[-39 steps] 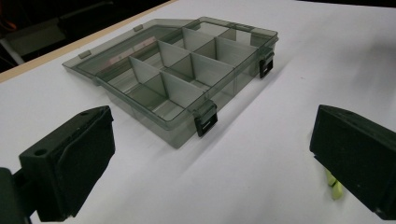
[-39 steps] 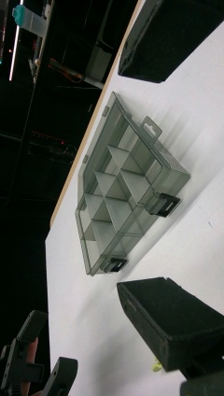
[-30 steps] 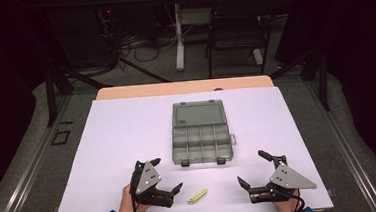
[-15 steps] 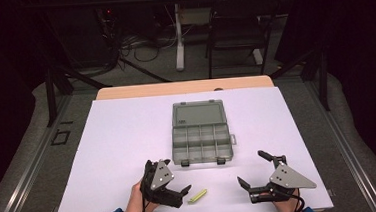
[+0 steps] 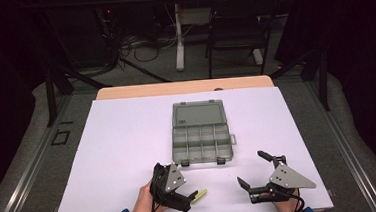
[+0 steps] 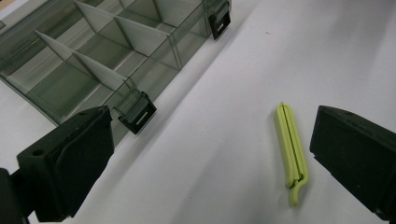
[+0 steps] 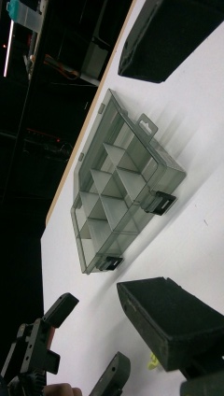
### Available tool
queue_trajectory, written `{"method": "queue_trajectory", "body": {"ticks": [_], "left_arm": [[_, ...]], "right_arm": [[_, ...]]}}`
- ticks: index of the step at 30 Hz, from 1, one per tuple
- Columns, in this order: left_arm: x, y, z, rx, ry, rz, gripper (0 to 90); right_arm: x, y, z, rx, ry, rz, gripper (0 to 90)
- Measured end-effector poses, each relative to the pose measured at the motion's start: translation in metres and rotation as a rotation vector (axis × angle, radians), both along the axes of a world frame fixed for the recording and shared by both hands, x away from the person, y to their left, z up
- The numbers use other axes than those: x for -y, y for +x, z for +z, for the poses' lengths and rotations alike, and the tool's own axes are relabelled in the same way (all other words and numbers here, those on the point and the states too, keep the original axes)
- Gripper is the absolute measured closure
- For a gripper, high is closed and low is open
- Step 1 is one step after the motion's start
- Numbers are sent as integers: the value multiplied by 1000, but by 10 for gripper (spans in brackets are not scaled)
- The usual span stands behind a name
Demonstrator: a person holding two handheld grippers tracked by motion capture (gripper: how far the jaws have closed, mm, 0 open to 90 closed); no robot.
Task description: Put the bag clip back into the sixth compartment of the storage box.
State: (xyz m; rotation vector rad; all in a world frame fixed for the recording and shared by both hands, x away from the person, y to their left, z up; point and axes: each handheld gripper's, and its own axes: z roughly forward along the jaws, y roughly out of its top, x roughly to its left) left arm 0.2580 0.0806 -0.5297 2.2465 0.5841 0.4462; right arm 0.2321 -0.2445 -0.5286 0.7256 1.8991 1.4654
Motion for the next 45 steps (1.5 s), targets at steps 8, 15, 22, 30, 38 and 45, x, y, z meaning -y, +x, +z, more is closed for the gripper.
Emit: {"method": "queue_trajectory", "body": {"ticks": [8,15,22,30,38,45], "left_arm": [[13,-2,-5,-34,72,-48,5],[19,-5,-6,-43,85,-50,42],[23,-8,-8,-56,95,-61,123],[26,-11,-11,-68,100,-76,297],[28,-12,-16,-114,90,-122,545],[29,-12,-23,-153,75,-145,674]], "right_arm": [[0,0,0,-4,-4,-1,0],[0,0,0,-6,-5,-2,0],[0,1,0,-6,-8,-2,0],[0,0,0,-8,-13,-2,0],[0,1,0,-8,-10,-2,0],[0,0,0,-12,-13,-1,0]]}}
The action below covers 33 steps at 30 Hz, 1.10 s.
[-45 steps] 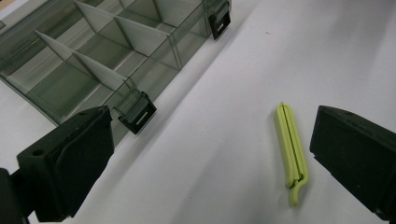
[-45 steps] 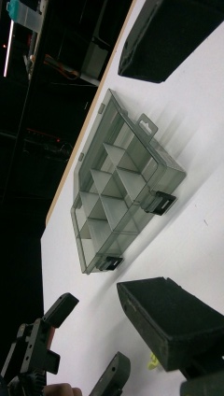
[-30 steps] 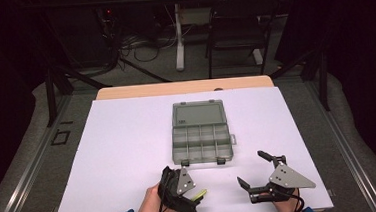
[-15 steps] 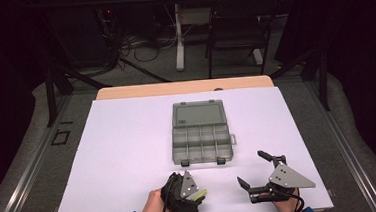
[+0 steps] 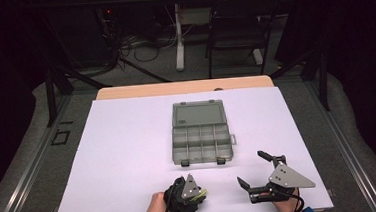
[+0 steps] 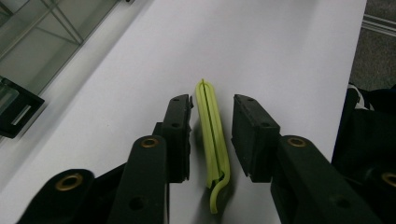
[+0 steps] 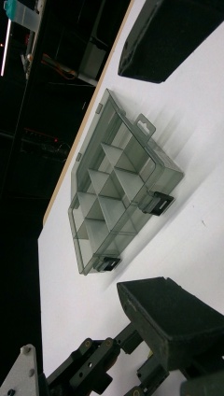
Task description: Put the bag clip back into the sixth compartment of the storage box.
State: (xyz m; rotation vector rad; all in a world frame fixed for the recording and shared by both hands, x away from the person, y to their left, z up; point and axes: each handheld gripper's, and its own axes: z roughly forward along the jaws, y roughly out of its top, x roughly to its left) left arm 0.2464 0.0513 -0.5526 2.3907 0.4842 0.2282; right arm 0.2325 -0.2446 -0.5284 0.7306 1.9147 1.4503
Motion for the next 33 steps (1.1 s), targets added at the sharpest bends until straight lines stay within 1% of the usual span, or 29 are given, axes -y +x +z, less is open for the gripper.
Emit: {"method": "queue_trajectory", "body": {"ticks": [7,11,20,27,32,33], "left_arm": [[-1,1,-2,-25,-18,-4,772],[-1,0,-2,-26,-23,-2,795],[-2,0,-2,-36,-34,7,800],[-4,0,-1,-31,-43,14,800],[-6,2,0,-24,-58,30,800],[-7,2,0,-26,-55,29,799]], "right_arm": [[0,1,-1,0,5,1,0],[-1,1,-1,2,4,2,0],[0,0,0,-3,3,1,0],[0,0,0,-2,4,1,0],[0,0,0,-3,3,0,0],[0,0,0,-3,2,0,0]]}}
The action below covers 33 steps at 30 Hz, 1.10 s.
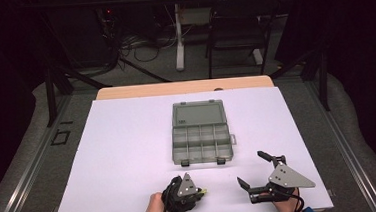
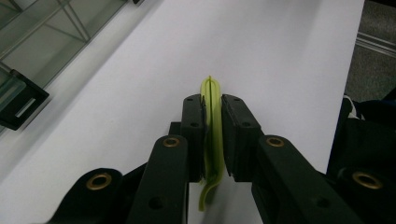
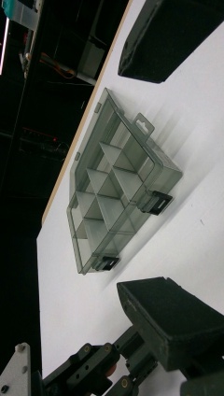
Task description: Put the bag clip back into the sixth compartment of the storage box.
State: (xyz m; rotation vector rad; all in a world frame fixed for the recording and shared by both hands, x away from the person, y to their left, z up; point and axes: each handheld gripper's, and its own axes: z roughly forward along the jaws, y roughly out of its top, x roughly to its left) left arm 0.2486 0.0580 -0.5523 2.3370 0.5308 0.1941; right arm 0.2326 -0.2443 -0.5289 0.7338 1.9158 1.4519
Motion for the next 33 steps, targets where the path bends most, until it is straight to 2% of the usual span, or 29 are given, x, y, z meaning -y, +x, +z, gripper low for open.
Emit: {"method": "queue_trajectory", "body": {"ticks": [33], "left_arm": [[-18,14,3,37,-49,78,800]], "right_arm": [[0,0,0,-3,-4,-1,0]]}}
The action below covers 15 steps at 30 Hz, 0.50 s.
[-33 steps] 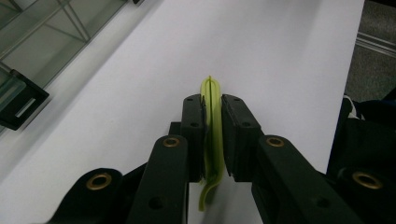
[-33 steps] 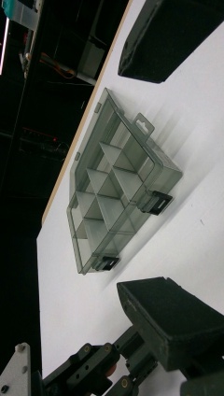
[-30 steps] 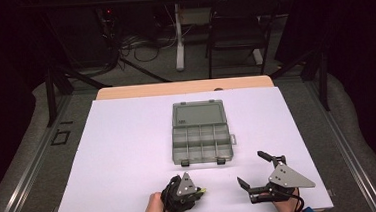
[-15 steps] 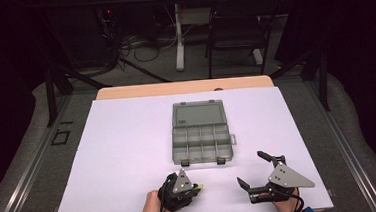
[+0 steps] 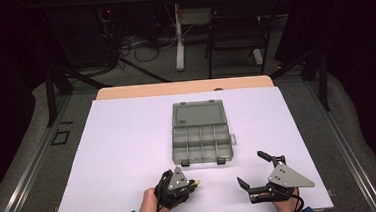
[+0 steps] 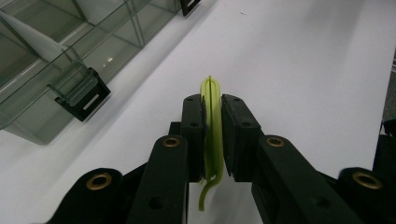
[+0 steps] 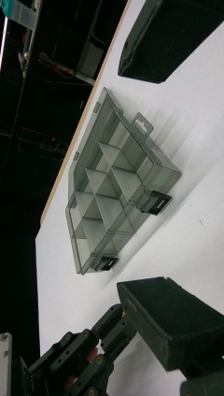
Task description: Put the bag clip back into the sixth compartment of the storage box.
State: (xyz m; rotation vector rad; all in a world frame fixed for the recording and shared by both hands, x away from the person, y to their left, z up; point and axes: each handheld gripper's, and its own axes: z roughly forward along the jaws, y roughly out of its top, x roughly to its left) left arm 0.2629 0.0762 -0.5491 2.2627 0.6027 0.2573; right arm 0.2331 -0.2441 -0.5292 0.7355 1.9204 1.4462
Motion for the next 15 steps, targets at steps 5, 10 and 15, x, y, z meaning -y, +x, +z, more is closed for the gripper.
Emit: {"method": "queue_trajectory", "body": {"ticks": [5,10,15], "left_arm": [[-2,2,0,3,-7,11,800],[-5,3,1,9,-14,23,800],[-7,5,5,17,-23,28,801]], "right_arm": [[1,0,0,5,4,-1,0],[0,0,0,5,5,-2,0],[0,0,0,7,4,-3,0]]}}
